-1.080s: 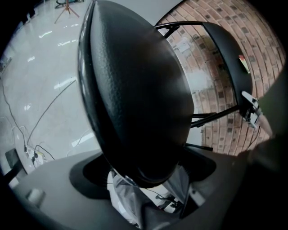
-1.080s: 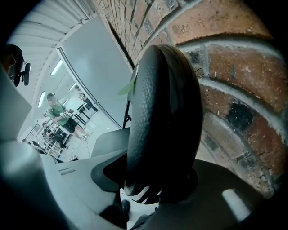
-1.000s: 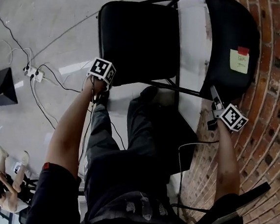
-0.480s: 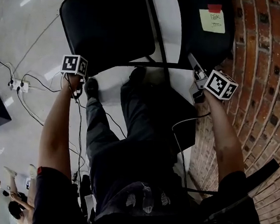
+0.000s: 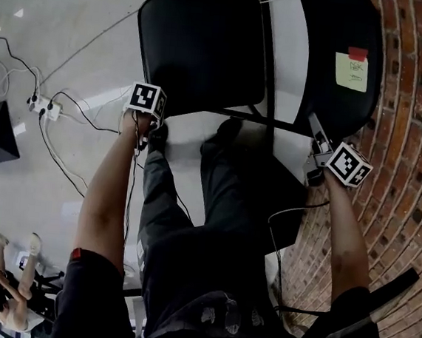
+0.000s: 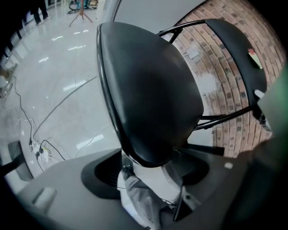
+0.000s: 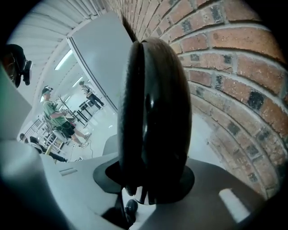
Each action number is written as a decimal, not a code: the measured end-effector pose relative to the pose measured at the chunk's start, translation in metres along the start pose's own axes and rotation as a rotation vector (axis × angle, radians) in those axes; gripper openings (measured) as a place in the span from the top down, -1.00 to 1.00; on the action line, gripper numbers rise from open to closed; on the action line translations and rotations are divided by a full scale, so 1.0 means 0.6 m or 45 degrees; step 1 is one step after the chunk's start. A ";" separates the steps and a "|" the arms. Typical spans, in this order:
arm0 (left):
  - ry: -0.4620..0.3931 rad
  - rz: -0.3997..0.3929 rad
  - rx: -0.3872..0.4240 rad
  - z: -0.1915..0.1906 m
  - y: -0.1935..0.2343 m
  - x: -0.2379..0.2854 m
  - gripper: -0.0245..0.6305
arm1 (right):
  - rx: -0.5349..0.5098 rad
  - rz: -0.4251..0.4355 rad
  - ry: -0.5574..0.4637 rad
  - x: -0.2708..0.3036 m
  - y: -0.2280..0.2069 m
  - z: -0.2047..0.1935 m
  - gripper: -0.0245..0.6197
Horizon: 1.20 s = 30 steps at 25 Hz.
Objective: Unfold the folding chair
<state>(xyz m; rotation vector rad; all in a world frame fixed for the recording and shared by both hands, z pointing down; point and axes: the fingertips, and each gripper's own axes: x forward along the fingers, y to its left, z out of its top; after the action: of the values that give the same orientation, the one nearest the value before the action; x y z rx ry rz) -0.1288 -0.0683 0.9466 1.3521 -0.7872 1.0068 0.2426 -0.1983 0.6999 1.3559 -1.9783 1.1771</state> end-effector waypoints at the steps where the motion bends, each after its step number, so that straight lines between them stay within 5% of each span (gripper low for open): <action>1: 0.004 0.021 0.008 -0.001 0.002 -0.003 -0.11 | -0.001 0.001 0.000 0.000 0.005 0.000 0.48; 10: -0.087 0.016 0.031 -0.031 0.019 -0.058 0.27 | 0.050 -0.047 0.004 -0.043 0.059 -0.001 0.49; 17: -0.177 0.120 0.027 -0.044 0.057 -0.122 0.92 | 0.040 -0.140 0.046 -0.051 0.052 -0.007 0.34; 25: -0.211 0.288 -0.020 -0.078 0.152 -0.268 0.92 | -0.143 -0.350 0.072 -0.089 0.012 0.024 -0.15; 30: -0.258 0.395 0.024 -0.085 0.186 -0.395 0.92 | -0.207 -0.480 0.013 -0.153 0.004 0.070 -0.26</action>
<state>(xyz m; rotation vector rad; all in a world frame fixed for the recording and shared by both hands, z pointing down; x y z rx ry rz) -0.3291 -0.0529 0.7710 1.3894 -1.1693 1.1295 0.2812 -0.1862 0.6072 1.5451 -1.6726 0.8289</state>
